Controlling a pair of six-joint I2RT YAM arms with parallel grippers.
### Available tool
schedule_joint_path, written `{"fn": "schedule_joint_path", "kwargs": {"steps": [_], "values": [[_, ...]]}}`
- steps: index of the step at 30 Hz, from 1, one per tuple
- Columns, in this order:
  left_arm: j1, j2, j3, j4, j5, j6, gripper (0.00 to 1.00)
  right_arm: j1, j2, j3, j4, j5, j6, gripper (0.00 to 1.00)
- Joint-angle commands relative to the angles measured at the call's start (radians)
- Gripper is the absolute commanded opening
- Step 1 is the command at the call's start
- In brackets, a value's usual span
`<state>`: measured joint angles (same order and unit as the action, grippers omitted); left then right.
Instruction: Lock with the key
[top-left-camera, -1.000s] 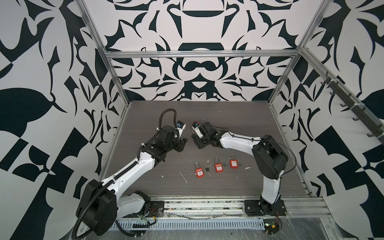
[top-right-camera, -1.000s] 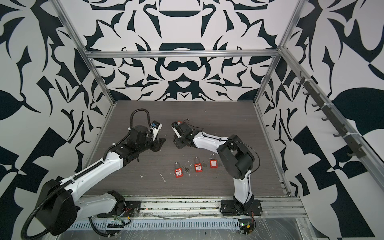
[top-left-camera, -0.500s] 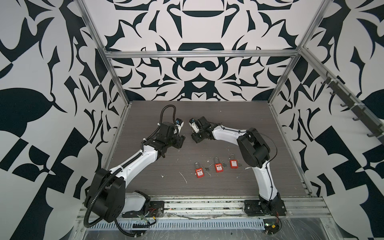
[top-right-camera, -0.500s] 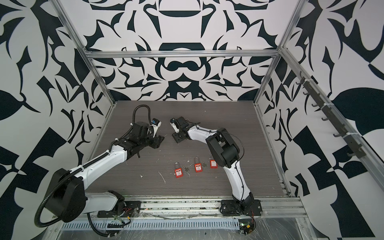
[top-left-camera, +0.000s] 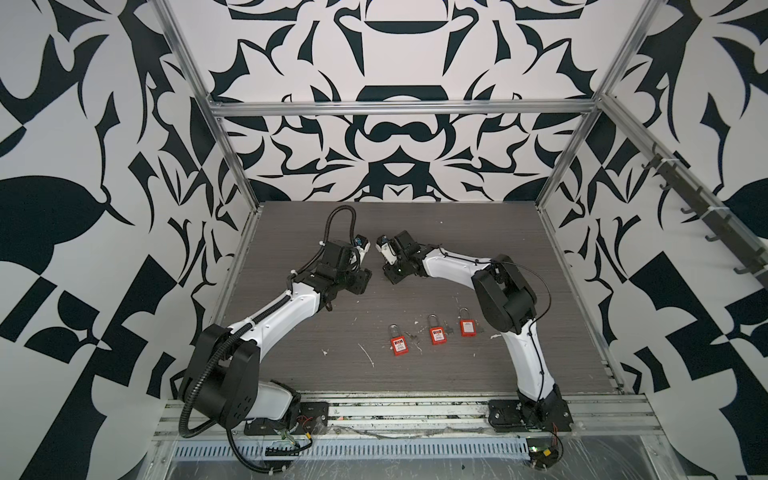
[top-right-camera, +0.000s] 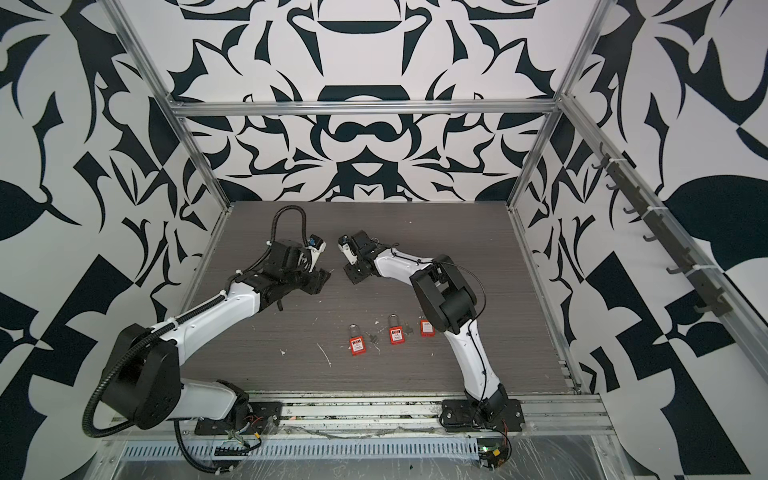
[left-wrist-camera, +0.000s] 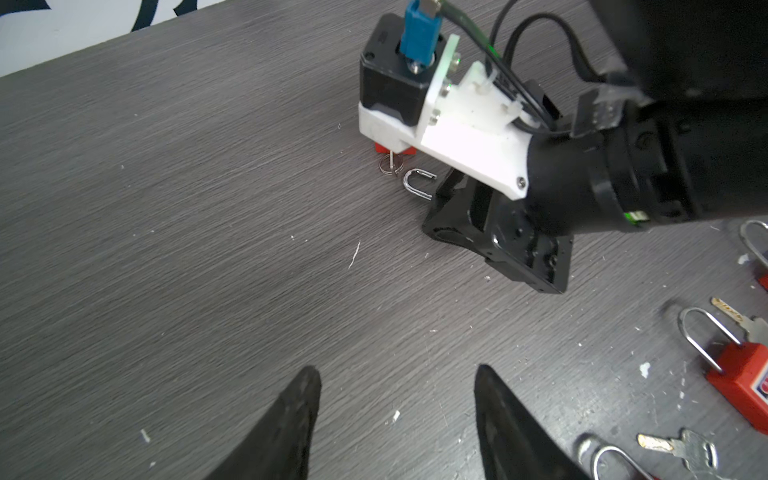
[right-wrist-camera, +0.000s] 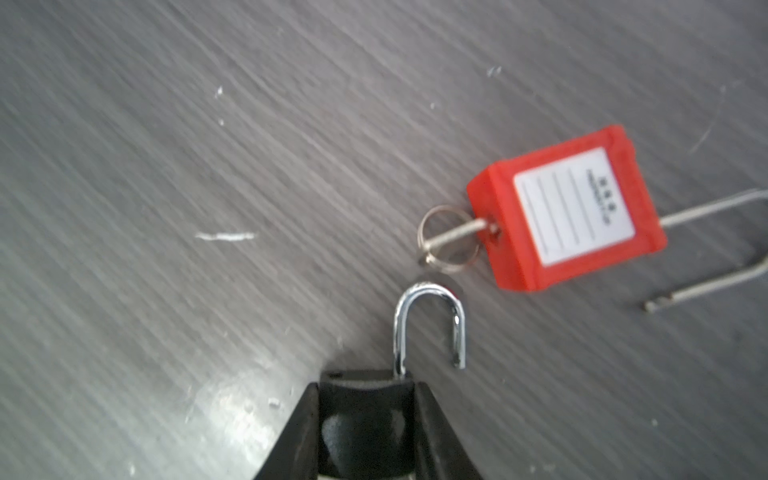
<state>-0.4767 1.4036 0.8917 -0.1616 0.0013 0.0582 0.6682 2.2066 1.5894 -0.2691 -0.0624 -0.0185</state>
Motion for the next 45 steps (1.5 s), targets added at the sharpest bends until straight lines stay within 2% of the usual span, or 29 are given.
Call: {"fn": "schedule_joint_path", "kwargs": {"steps": [1, 4, 6, 9, 13, 17, 21, 25, 28, 32, 38, 45], "values": [[0.004, 0.008, 0.021, -0.018, 0.089, 0.067, 0.64, -0.002, -0.104, -0.054, -0.048, -0.016, -0.065, 0.28], [0.004, 0.002, 0.020, -0.006, 0.131, 0.165, 0.64, -0.005, -0.246, -0.195, 0.060, -0.053, -0.181, 0.25], [0.006, -0.018, 0.017, 0.002, 0.211, 0.249, 0.65, -0.007, -0.343, -0.298, 0.114, -0.154, -0.317, 0.23], [0.006, -0.076, -0.013, 0.029, 0.330, 0.374, 0.65, -0.020, -0.438, -0.386, 0.096, -0.296, -0.514, 0.22], [0.006, -0.121, -0.050, 0.071, 0.387, 0.489, 0.65, -0.052, -0.521, -0.437, 0.087, -0.403, -0.580, 0.21], [0.006, -0.188, -0.089, 0.054, 0.519, 0.672, 0.63, -0.066, -0.599, -0.500, 0.093, -0.499, -0.663, 0.19], [0.006, -0.205, -0.125, 0.071, 0.513, 0.778, 0.62, -0.073, -0.646, -0.490, -0.005, -0.534, -0.700, 0.18], [0.003, -0.230, -0.173, 0.105, 0.578, 0.946, 0.58, -0.080, -0.700, -0.499, -0.055, -0.617, -0.710, 0.18], [-0.011, -0.234, -0.194, 0.160, 0.586, 0.994, 0.57, -0.081, -0.729, -0.501, -0.093, -0.653, -0.716, 0.18], [-0.054, -0.226, -0.197, 0.199, 0.542, 1.031, 0.54, -0.080, -0.751, -0.505, -0.137, -0.681, -0.717, 0.17], [-0.088, -0.218, -0.210, 0.261, 0.535, 0.991, 0.50, -0.079, -0.763, -0.507, -0.166, -0.703, -0.710, 0.16], [-0.102, -0.215, -0.208, 0.239, 0.567, 0.987, 0.39, -0.079, -0.771, -0.500, -0.173, -0.737, -0.685, 0.14]]}}
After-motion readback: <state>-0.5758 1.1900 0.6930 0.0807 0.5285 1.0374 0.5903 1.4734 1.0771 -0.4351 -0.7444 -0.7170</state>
